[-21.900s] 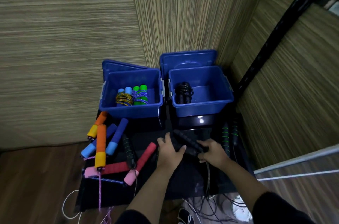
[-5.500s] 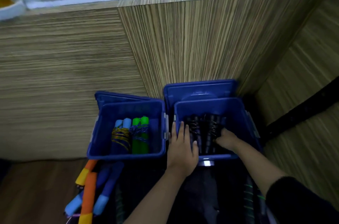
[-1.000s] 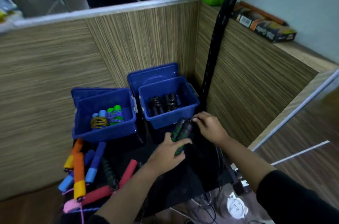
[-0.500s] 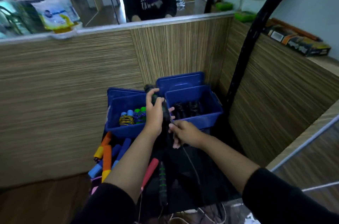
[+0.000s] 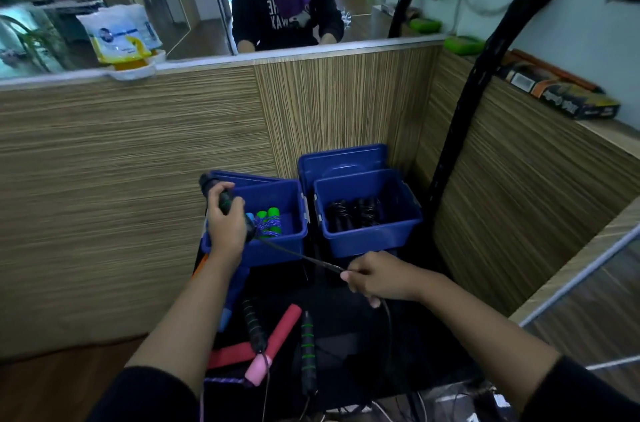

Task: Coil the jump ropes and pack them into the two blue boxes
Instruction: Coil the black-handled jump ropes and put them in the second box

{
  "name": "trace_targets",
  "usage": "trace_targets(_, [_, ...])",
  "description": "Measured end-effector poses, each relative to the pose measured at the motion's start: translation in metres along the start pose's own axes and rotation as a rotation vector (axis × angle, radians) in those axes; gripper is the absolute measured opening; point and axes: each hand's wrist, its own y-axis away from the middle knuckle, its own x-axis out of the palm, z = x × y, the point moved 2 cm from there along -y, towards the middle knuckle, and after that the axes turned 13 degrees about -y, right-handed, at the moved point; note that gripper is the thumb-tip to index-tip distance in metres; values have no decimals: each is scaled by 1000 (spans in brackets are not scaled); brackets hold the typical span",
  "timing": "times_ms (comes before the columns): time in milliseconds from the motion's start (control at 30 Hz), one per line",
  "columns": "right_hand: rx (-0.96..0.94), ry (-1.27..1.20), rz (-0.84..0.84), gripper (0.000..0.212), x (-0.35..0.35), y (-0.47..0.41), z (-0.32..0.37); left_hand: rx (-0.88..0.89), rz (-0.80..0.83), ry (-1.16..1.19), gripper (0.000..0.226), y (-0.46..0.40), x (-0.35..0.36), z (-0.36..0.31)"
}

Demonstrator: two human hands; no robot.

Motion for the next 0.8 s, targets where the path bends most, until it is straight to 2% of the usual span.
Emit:
trace_targets(67, [-28, 41, -32, 33, -7, 7, 6, 113, -27, -124, 29, -6, -11, 4])
trace_targets(200, [-104, 150, 0, 22, -6, 20, 36, 309, 49, -465, 32, -8, -20, 18])
trace_targets(267, [-236, 290, -80, 15, -12, 25, 56, 450, 199, -635, 36, 4, -18, 19])
trace_targets(367, [-397, 479, -278, 19, -33, 25, 73, 682, 575, -809, 41, 34, -10, 10])
trace_targets(467, [-448, 473, -309, 19, -55, 11, 72, 814, 774, -792, 48, 64, -4, 0])
trace_targets(567, [-482, 312, -231, 19, -68, -7, 68, 859, 864, -666, 56, 95, -4, -19])
trace_targets(667, [-420, 97, -29, 20, -75, -21, 63, 896, 911, -593, 71, 118, -5, -35])
trace_targets(733, [-354, -114, 103, 19, -73, -26, 54, 990, 873, -511, 76, 127, -8, -46])
trace_targets(800, [-287, -471, 111, 19, -62, -31, 41, 966, 758, -396, 67, 122, -11, -54])
